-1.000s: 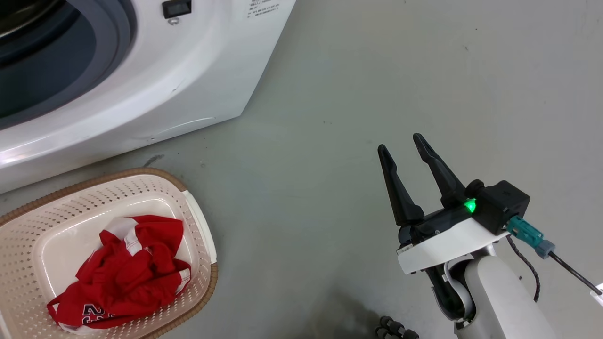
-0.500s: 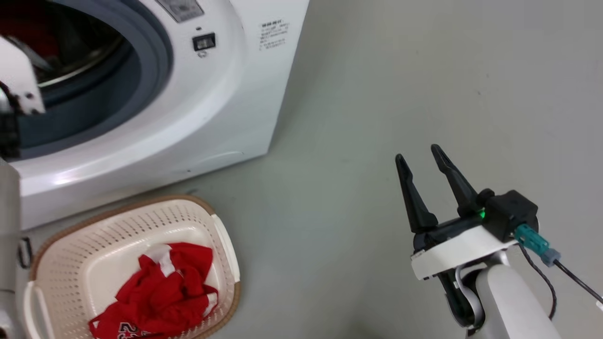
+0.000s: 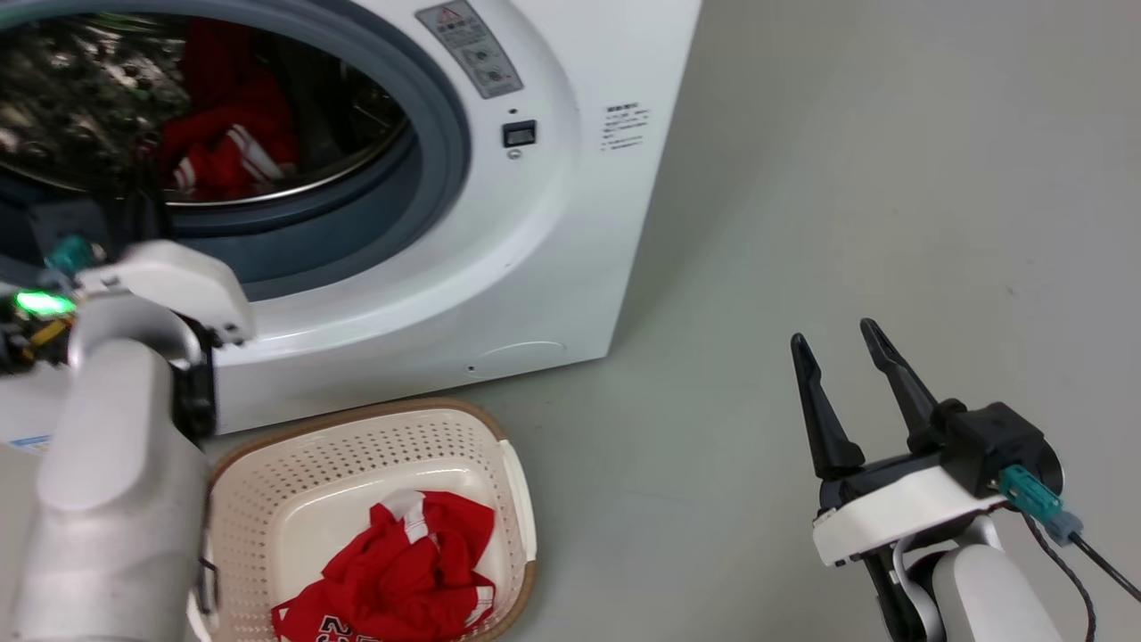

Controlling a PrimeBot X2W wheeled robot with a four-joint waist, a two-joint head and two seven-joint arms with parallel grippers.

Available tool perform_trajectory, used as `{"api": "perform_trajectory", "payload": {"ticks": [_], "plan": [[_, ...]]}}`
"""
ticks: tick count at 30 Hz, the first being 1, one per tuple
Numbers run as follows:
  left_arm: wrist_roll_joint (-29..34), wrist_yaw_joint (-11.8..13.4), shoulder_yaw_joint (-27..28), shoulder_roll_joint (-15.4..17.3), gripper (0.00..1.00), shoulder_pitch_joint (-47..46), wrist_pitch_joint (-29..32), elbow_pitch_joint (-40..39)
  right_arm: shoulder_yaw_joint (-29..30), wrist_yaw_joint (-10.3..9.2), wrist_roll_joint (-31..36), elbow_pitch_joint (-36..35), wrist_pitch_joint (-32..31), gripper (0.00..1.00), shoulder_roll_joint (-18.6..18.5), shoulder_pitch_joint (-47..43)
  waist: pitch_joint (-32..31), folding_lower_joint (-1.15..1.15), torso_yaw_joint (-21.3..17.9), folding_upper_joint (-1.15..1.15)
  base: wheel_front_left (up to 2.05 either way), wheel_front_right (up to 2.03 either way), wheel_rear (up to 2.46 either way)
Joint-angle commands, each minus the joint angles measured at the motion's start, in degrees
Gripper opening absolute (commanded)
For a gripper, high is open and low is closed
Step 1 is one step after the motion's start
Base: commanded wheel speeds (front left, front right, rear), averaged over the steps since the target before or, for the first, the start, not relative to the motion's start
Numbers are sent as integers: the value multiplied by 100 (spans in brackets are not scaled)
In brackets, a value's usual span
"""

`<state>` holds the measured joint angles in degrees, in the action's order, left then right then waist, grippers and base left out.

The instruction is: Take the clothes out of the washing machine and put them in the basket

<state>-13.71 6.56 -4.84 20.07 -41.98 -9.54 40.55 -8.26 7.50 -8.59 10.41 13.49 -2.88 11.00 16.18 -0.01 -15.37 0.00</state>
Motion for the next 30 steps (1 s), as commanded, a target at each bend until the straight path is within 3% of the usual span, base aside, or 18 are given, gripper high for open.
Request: {"api": "perform_trajectory", "payload": {"ticks": [1, 9, 10, 11, 12, 20, 30], "plan": [[-107, -56, 46, -142, 0, 197, -230, 46, 54, -2, 33, -83, -47, 100, 2, -115, -136, 1, 191, 0, 0, 0, 0], [-313, -228, 218, -577, 3, 665, -570, -133, 189, -3, 218, -355, -250, 100, 1, -246, -207, 1, 534, 0, 0, 0, 0], [-296, -227, 270, -579, 24, 711, -572, -244, 200, -3, 223, -390, -272, 100, 2, -249, -201, 1, 558, 0, 0, 0, 0], [-266, -211, 314, -602, 68, 788, -574, -353, 203, -3, 230, -420, -292, 100, 2, -254, -195, 1, 573, 0, 0, 0, 0], [-249, -183, 369, -653, 100, 858, -571, -479, 204, -2, 236, -441, -306, 100, 1, -265, -191, 1, 589, 0, 0, 0, 0], [97, -129, 496, -883, 100, 1272, -566, -1246, 289, -3, 260, -602, -366, 100, 2, -290, -74, 1, 712, 0, 0, 0, 0], [300, -242, 507, -921, 100, 989, -567, -1233, 268, -3, 220, -714, -377, 100, 2, -172, 230, 1, 769, 0, 0, 0, 0]]}}
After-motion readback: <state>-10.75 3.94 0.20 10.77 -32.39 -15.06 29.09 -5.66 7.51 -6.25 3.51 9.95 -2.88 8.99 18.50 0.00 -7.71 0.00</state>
